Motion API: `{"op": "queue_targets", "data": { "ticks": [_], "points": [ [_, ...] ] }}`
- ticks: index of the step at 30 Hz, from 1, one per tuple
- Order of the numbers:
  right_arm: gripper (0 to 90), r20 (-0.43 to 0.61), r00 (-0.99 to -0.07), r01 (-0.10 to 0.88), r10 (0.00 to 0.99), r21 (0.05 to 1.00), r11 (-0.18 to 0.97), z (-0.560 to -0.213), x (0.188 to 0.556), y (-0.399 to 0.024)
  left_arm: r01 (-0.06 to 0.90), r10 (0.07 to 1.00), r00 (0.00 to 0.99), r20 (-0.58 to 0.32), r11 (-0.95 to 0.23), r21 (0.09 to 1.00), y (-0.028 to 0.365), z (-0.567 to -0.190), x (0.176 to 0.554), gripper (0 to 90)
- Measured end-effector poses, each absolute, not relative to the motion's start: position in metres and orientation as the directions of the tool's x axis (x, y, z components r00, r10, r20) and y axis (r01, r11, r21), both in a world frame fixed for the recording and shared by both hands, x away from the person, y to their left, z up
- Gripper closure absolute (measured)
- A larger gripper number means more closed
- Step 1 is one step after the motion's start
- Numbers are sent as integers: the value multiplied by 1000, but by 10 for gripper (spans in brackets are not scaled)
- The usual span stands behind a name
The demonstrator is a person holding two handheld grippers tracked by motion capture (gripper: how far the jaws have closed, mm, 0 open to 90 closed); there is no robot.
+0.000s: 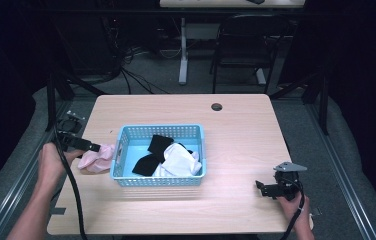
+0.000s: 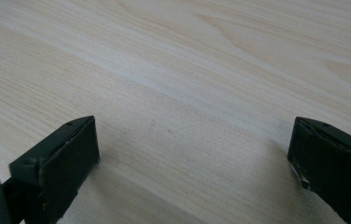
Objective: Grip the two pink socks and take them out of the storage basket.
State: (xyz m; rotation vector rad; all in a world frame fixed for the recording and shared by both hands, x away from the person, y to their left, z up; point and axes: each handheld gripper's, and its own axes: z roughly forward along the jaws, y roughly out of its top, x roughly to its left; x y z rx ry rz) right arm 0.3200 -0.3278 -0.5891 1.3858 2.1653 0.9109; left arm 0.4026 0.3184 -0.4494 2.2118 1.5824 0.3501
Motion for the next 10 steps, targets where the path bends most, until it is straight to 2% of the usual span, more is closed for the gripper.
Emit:
{"op": "queue_targets", "data": {
  "ticks": [5,10],
  "points": [
    [15,5,-420,638,907,713,291,-589,320,-328,831,935,355,0,-315,458,317,-462,372,94],
    [15,6,-420,638,907,713,291,-589,320,-328,832,944,331,-8,-288,475,321,-479,353,51]
  ]
}}
